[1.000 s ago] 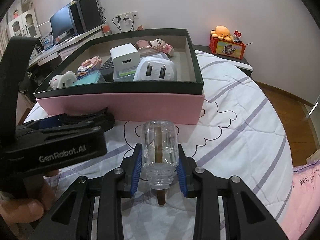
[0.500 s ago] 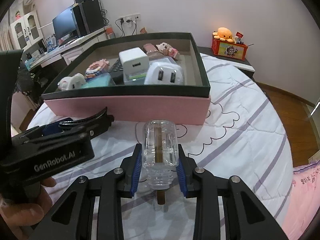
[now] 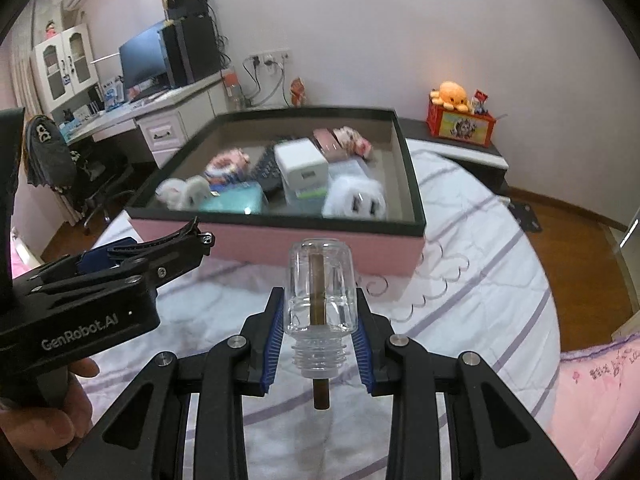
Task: Organize rigid objects
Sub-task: 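Carry the hair clip and bottle into the pink box and open both tools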
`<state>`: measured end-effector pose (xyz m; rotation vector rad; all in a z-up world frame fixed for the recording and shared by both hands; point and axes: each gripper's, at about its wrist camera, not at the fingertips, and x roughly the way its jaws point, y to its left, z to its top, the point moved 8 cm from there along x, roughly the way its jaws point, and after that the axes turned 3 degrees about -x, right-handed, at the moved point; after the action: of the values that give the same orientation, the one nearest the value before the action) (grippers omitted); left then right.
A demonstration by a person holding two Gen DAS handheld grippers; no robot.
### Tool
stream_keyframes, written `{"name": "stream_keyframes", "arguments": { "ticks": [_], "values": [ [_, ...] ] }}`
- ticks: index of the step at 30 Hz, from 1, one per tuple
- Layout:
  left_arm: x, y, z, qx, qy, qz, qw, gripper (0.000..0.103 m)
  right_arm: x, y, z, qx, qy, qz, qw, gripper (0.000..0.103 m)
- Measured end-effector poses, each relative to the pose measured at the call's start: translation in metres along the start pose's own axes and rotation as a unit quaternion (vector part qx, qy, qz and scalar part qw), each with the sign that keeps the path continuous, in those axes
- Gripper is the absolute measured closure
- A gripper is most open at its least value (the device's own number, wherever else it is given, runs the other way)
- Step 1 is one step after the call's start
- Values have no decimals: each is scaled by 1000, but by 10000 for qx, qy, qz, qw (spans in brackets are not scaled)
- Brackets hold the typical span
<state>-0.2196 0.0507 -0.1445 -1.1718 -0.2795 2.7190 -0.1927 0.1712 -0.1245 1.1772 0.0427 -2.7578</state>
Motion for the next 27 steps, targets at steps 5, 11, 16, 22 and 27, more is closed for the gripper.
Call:
{"name": "stream_keyframes", "arguments": {
  "ticks": [5, 11, 16, 22, 27],
  "values": [
    [-26, 6, 23, 82, -282, 60, 9996, 20, -14, 10, 25, -138, -223, 44, 9996, 72],
    [-43, 10, 60, 203, -576, 124, 9981, 20, -21, 15, 60, -243, -463, 91, 9986, 72],
    [-40, 12, 79, 289, -670, 164, 9972, 20, -18, 16, 81, -259, -575, 127, 9979, 72],
    [-24, 11, 104, 379, -731, 171, 9965, 20, -8, 11, 111, -279, -685, 184, 9971, 72],
    [1, 6, 124, 446, -703, 170, 9964, 19, 15, 1, 141, -313, -716, 159, 9968, 72]
  ]
}}
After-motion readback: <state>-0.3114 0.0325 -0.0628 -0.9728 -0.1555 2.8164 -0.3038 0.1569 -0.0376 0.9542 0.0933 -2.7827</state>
